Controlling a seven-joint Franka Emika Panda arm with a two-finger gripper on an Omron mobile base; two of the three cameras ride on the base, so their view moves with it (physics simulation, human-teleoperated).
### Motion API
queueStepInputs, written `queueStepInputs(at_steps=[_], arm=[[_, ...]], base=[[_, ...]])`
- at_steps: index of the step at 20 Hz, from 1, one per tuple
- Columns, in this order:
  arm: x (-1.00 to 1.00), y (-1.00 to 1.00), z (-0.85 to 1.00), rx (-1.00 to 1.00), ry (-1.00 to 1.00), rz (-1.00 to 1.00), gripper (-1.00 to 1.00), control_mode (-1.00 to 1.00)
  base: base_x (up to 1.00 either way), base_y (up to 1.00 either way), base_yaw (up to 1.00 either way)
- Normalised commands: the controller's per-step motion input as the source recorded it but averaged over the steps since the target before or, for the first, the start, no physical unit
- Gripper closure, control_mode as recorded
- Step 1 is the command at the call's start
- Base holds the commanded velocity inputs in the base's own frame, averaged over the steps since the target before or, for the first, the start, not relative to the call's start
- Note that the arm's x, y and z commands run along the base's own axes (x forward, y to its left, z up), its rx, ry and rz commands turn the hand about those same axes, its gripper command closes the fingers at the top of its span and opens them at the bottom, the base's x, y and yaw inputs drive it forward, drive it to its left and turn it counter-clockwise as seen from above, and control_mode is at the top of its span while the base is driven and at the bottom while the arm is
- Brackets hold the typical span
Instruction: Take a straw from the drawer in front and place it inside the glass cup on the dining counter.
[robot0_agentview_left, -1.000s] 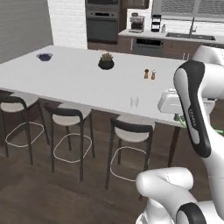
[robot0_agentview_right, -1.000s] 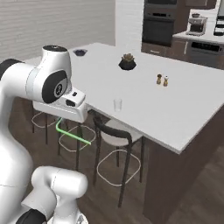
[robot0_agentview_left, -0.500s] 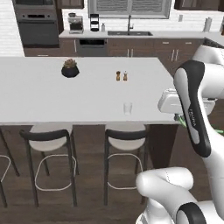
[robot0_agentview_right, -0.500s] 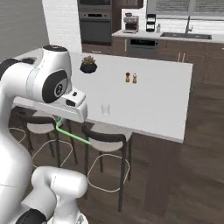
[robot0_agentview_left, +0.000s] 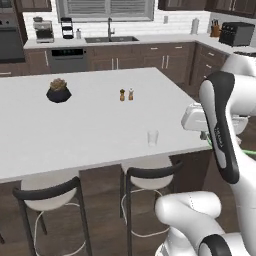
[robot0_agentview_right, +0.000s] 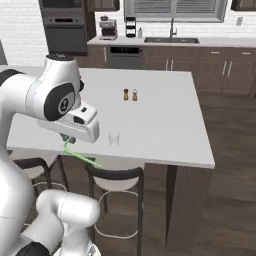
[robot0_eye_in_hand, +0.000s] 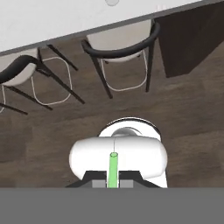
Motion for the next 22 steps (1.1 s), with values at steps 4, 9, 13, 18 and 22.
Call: queueStepInputs(at_steps=[4, 9, 13, 18, 22], arm=[[0.0, 0.0, 0.0, 0.0, 0.0, 0.0, 1.0, 1.0], [0.0, 0.0, 0.0, 0.0, 0.0, 0.0, 1.0, 1.0], [0.0, 0.0, 0.0, 0.0, 0.0, 0.0, 1.0, 1.0], [0.08, 0.01, 0.66, 0.16, -0.05, 0.1, 1.0, -1.0], [0.0, 0.0, 0.99, 0.33, -0.14, 0.1, 1.0, -1.0]], base=[[1.0, 0.12, -0.04], [1.0, 0.08, 0.05], [0.89, 0.18, 0.16], [0.1, 0.03, 0.03], [0.0, 0.0, 0.0]])
